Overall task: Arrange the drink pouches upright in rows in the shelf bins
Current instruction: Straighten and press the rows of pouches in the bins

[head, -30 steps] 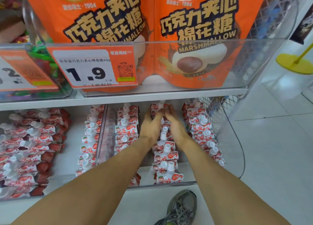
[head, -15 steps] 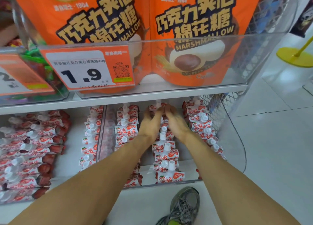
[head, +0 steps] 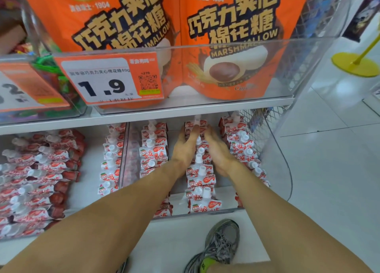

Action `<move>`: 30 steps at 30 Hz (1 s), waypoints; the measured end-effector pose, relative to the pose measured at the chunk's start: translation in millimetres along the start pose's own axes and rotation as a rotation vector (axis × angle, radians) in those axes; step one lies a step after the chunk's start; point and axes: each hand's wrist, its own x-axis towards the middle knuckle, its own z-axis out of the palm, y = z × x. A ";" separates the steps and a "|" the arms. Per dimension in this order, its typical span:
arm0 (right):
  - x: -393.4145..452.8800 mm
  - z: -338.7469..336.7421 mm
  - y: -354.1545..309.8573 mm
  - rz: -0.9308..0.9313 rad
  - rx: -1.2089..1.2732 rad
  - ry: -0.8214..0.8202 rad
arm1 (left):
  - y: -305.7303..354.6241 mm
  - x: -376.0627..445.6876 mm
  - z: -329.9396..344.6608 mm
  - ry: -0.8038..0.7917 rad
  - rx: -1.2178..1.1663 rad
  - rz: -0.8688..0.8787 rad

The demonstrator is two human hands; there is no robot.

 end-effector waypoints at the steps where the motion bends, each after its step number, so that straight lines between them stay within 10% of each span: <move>1: -1.9 -0.6 0.6 -0.006 -0.008 -0.004 | 0.3 0.2 3.4 0.004 -0.025 0.012; 30: -60.2 -5.3 -3.4 0.046 -0.030 -0.196 | -21.0 -64.2 7.6 -0.067 -0.041 -0.139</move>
